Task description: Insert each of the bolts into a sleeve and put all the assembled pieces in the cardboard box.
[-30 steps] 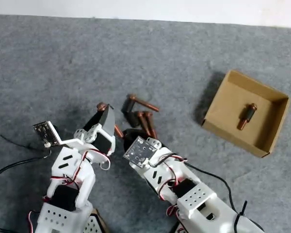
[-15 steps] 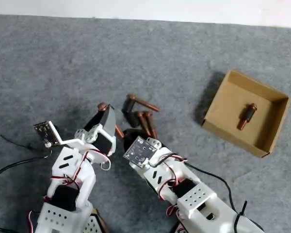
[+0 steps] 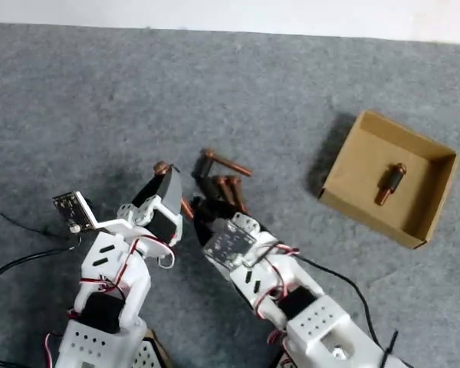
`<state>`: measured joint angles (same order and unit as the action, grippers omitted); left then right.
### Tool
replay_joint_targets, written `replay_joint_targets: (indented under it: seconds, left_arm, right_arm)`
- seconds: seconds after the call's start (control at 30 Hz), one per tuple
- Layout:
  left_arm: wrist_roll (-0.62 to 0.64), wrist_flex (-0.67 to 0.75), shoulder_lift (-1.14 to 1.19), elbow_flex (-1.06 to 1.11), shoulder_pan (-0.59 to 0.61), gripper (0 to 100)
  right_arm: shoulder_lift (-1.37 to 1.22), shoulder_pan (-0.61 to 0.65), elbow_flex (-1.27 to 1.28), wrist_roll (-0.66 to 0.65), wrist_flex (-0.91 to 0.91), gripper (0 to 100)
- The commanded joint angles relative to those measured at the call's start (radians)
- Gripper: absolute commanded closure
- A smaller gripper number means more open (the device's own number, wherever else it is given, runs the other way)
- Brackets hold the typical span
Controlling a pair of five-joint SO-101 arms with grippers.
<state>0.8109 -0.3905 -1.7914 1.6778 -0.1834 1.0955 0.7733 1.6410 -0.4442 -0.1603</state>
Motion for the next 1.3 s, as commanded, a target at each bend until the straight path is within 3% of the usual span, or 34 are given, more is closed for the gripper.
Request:
replay_joint_targets:
  seconds: [0.0,0.07,0.23,0.43,0.67,0.9,1.27]
  left_arm:
    - [0.009,0.043,-0.03,0.016,0.024,100]
    - [0.009,0.044,-0.03,0.016,0.024,100]
    - [0.011,0.127,-0.03,0.007,0.033,100]
    - [0.012,0.178,-0.03,-0.102,0.038,100]
    - [0.012,0.017,-0.031,-0.206,-0.045,100]
    - [0.08,-0.121,-0.031,-0.325,-0.047,100]
    - [0.081,-0.295,-0.033,-0.378,-0.047,100]
  right_arm:
    - [0.245,0.002,0.091,-0.005,-0.031,99.4]
    - [0.36,0.03,0.16,-0.008,-0.007,99.4]
    - [0.542,0.067,0.165,-0.008,0.323,99.4]
    - [0.651,0.053,0.157,-0.008,0.414,99.4]
    - [0.648,0.045,0.159,-0.008,0.415,99.4]
    - [0.648,0.045,0.154,-0.009,0.415,99.4]
    - [0.656,0.013,0.153,-0.008,0.414,99.4]
